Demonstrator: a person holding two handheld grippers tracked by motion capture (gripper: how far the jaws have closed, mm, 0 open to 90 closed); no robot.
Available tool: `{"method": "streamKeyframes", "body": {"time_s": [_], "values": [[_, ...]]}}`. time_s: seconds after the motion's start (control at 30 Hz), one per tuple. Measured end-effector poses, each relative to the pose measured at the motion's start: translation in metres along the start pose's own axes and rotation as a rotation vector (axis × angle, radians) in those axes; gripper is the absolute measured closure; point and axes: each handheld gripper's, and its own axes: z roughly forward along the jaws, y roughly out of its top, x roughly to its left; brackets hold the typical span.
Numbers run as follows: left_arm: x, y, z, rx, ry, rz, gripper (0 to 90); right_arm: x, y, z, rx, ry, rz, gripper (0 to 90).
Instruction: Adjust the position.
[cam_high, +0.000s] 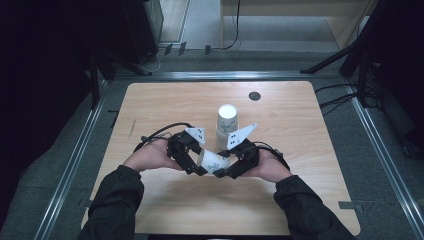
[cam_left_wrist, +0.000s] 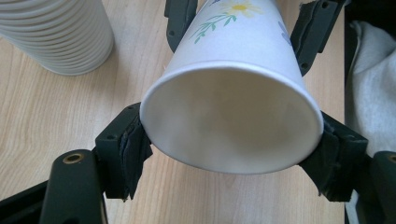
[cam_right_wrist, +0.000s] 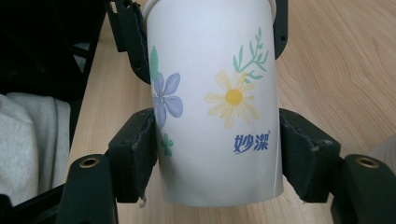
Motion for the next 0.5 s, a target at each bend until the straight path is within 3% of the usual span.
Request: {"method": "streamKeyframes", "body": {"time_s": [0.1,0.23,0.5], "values": [[0.001,-0.002,-0.001,-0.034,0.0,-0.004,21.7,0.0,0.0,-0.002,-0.01,-0.006,-0.007,34.0],[0.004,-0.005,-0.004,-0.067,-0.001,-0.046,13.6,-0.001,0.0,-0.006,-0.023,-0.013,-0.003,34.0],[0.006,-0.016,-0.014,-0.175,-0.045,-0.101,12.8,-0.002,-0.001,-0.015,-0.065,-0.018,0.002,34.0]]}}
